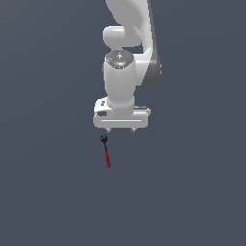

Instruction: Pick up the object and move it to a goal position.

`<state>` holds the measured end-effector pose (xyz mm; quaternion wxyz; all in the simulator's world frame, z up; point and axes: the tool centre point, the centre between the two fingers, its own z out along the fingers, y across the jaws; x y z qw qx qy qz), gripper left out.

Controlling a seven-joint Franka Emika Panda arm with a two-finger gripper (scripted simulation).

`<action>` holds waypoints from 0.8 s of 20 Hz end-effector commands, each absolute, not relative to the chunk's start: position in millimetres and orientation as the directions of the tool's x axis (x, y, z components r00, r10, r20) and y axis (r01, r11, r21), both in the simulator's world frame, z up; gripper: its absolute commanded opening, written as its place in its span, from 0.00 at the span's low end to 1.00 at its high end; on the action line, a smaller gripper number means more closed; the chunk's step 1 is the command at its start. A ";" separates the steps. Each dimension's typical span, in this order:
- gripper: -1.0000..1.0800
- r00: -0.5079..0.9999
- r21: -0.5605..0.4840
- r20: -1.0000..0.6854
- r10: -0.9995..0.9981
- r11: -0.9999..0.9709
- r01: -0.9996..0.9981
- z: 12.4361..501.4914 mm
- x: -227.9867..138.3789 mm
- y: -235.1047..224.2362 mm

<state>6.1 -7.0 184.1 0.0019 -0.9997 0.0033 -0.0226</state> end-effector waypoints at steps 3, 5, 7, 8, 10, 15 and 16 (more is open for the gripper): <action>0.96 0.999 -0.002 0.045 -0.007 -1.000 -0.007 185.0 5.7 -8.5; 0.96 0.999 0.002 0.043 -0.008 -1.000 -0.008 187.4 4.7 -13.1; 0.96 0.999 0.007 0.040 -0.009 -1.000 -0.009 190.9 2.9 -20.1; 0.96 0.999 0.010 0.039 -0.010 -1.000 -0.010 192.3 2.2 -23.0; 0.96 0.999 0.013 0.037 -0.010 -1.000 -0.010 193.8 1.4 -26.3; 0.96 0.999 0.012 0.038 -0.011 -1.000 -0.011 193.8 1.5 -25.6; 0.96 0.999 0.012 0.038 -0.009 -1.000 -0.010 193.4 1.6 -25.9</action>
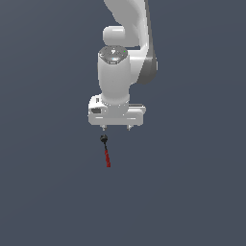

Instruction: Pick up the object and move it to a goal position.

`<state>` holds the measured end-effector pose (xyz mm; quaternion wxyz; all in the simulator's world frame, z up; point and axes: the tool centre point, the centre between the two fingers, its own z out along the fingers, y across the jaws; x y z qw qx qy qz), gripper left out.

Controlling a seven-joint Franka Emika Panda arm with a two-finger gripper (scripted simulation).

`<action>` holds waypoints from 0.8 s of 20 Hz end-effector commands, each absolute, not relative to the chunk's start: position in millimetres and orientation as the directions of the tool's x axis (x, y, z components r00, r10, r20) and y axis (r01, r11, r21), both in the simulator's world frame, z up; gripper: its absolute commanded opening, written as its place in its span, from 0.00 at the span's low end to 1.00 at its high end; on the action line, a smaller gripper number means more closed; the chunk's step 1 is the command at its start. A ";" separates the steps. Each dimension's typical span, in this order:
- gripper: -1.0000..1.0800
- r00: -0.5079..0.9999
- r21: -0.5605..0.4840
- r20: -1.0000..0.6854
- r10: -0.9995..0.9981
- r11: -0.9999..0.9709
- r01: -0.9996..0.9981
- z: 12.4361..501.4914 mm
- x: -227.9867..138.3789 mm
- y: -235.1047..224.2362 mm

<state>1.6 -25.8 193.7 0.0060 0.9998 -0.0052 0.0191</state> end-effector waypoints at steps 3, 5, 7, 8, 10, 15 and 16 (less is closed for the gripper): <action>0.96 0.999 0.013 0.036 0.001 -1.000 0.000 189.6 2.1 -27.8; 0.96 0.999 0.013 0.035 0.012 -1.000 0.012 184.9 2.7 -30.1; 0.96 0.999 0.014 0.033 0.028 -1.000 0.028 178.7 3.4 -33.0; 0.96 0.999 0.015 0.031 0.038 -0.999 0.037 174.9 3.8 -34.7; 0.96 0.998 0.015 0.028 0.059 -0.998 0.059 166.4 4.6 -38.8; 0.96 0.991 0.015 0.019 0.131 -0.991 0.130 137.5 6.2 -52.2; 0.96 0.989 0.015 0.017 0.148 -0.989 0.148 130.4 6.3 -55.5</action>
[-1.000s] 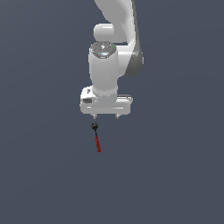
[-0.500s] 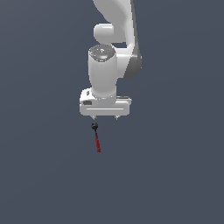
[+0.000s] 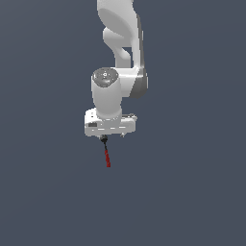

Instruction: Pick up the object and move it to a goal position.

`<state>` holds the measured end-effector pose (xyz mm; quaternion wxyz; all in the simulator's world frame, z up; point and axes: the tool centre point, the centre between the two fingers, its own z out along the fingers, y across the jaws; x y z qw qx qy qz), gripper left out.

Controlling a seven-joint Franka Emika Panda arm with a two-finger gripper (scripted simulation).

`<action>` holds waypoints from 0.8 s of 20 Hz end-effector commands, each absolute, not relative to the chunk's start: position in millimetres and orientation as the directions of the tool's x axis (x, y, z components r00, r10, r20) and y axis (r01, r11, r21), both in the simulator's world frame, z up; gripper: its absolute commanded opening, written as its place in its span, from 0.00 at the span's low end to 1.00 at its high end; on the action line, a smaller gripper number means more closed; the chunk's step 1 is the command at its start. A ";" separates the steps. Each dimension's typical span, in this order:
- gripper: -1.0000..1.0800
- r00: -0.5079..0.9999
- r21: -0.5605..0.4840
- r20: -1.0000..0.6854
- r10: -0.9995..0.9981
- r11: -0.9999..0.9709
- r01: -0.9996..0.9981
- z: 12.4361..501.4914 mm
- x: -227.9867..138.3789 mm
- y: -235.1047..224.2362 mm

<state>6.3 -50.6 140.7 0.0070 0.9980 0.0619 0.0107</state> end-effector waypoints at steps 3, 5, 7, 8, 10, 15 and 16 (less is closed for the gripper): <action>0.96 0.980 0.012 0.011 0.199 -0.980 0.199 109.2 6.0 -64.9; 0.96 0.974 0.010 0.007 0.228 -0.974 0.228 97.1 5.4 -70.2; 0.96 0.968 0.007 0.005 0.252 -0.968 0.252 86.8 4.6 -74.6; 0.96 0.965 0.006 0.004 0.263 -0.965 0.263 82.2 4.2 -76.5; 0.96 0.960 0.004 0.002 0.281 -0.960 0.281 74.5 3.5 -79.8; 0.96 0.951 0.001 0.000 0.308 -0.951 0.308 62.5 2.1 -84.7; 0.96 0.951 0.000 0.000 0.310 -0.951 0.310 61.5 1.9 -85.1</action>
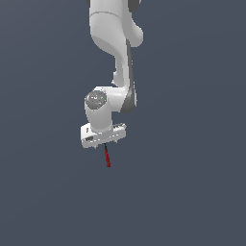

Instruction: Pick up the object and move it to a goal position.

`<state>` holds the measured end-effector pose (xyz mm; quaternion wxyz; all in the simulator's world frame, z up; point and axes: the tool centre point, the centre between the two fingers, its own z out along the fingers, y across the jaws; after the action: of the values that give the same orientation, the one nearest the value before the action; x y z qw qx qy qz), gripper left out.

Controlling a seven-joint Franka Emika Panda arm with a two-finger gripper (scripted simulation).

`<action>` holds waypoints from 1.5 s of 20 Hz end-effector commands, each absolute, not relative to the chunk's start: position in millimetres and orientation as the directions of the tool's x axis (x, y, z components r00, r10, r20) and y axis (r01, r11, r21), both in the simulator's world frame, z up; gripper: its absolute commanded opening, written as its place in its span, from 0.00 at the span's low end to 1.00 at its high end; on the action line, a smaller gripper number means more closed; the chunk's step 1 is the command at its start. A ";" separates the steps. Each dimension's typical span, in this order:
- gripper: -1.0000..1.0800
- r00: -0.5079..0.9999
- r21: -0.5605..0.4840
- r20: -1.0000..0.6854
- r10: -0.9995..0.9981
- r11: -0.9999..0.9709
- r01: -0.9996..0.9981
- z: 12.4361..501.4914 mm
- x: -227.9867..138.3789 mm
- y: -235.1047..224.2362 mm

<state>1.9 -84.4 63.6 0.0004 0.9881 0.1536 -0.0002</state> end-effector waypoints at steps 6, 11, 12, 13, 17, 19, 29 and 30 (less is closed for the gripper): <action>0.96 0.951 0.000 -0.001 0.309 -0.951 0.309 58.4 1.5 -85.4; 0.96 0.951 0.000 0.000 0.310 -0.951 0.310 40.0 1.0 -85.3; 0.96 0.950 0.000 0.000 0.311 -0.950 0.311 34.4 0.8 -85.2; 0.96 0.950 0.000 0.000 0.311 -0.950 0.311 29.0 0.6 -85.2; 0.96 0.950 0.000 0.000 0.312 -0.950 0.312 14.3 0.6 -85.4; 0.96 0.950 0.000 0.000 0.313 -0.950 0.313 11.3 1.2 -85.3; 0.00 0.950 0.000 0.000 0.313 -0.950 0.313 10.5 1.6 -85.4; 0.00 0.950 0.000 0.000 0.313 -0.950 0.313 10.5 1.6 -85.4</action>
<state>2.3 -87.1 11.8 0.0007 0.9876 0.1571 0.0011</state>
